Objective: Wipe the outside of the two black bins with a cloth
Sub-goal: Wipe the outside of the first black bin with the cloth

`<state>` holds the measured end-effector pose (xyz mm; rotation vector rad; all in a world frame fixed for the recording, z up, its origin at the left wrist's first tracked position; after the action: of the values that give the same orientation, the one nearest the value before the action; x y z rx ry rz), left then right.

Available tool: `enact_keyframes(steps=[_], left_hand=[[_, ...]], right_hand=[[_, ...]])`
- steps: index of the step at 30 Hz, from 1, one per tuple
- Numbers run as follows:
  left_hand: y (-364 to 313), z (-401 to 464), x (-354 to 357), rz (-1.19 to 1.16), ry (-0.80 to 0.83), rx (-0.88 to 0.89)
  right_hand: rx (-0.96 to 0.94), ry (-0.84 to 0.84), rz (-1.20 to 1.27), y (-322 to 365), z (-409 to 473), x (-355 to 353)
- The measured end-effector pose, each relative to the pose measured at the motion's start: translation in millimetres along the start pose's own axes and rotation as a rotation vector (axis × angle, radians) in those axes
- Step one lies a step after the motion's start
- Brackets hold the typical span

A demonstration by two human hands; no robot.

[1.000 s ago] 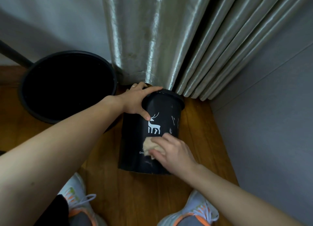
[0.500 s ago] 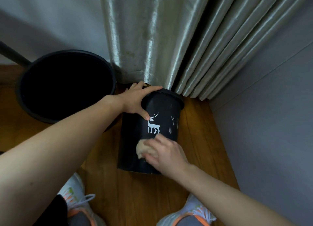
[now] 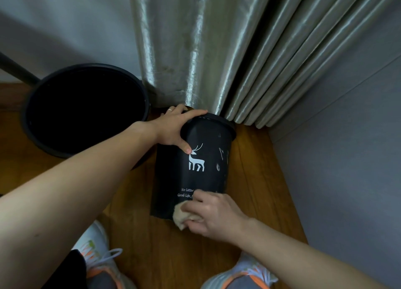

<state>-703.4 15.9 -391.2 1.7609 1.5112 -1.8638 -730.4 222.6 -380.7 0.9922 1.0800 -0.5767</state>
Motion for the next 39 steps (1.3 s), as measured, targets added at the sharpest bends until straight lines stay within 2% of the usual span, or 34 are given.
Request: enact_keyframes(steps=[2,6,8,11,13,18,23,27,35,39], left_hand=[[-2,0,0,0.004,0.001,-0.002],[-4,1,0,0.016,-0.007,-0.003],[-2,0,0,0.009,-0.008,-0.002],[0,-2,-2,-0.001,-0.003,-0.002],[-1,-2,-2,0.001,0.001,-0.004],[-2,-1,-1,0.006,0.001,-0.006],[-5,0,-2,0.001,0.016,-0.017],[-24,4,-9,0.046,-0.005,-0.054],[-30,12,-7,0.090,0.046,-0.123],[-19,13,-13,-0.035,-0.017,-0.099]], right_hand=[[0.025,-0.015,-0.021,-5,4,-6],[0.216,-0.160,-0.087,-26,27,-24],[0.176,-0.147,-0.079,-19,22,-18],[0.023,-0.005,-0.005,-1,1,1],[-0.018,0.003,-0.005,-6,-3,-2],[0.273,-0.231,0.041,-53,2,-36],[0.002,-0.004,0.064,-22,-19,-4],[0.138,-0.087,0.043,-40,-15,-14],[0.135,-0.081,0.019,-41,-15,-15],[0.126,-0.117,0.037,-42,-13,-18]])
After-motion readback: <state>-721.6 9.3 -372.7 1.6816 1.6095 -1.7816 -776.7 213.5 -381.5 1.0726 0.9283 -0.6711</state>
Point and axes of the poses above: each hand's wrist, its own z-axis towards the middle knuckle, its own x-axis out of the palm, y = z × x, the point moved 10 cm from there along z, towards the middle knuckle, and after that the axes turned 7 degrees about -y, right-handed, at the moved point
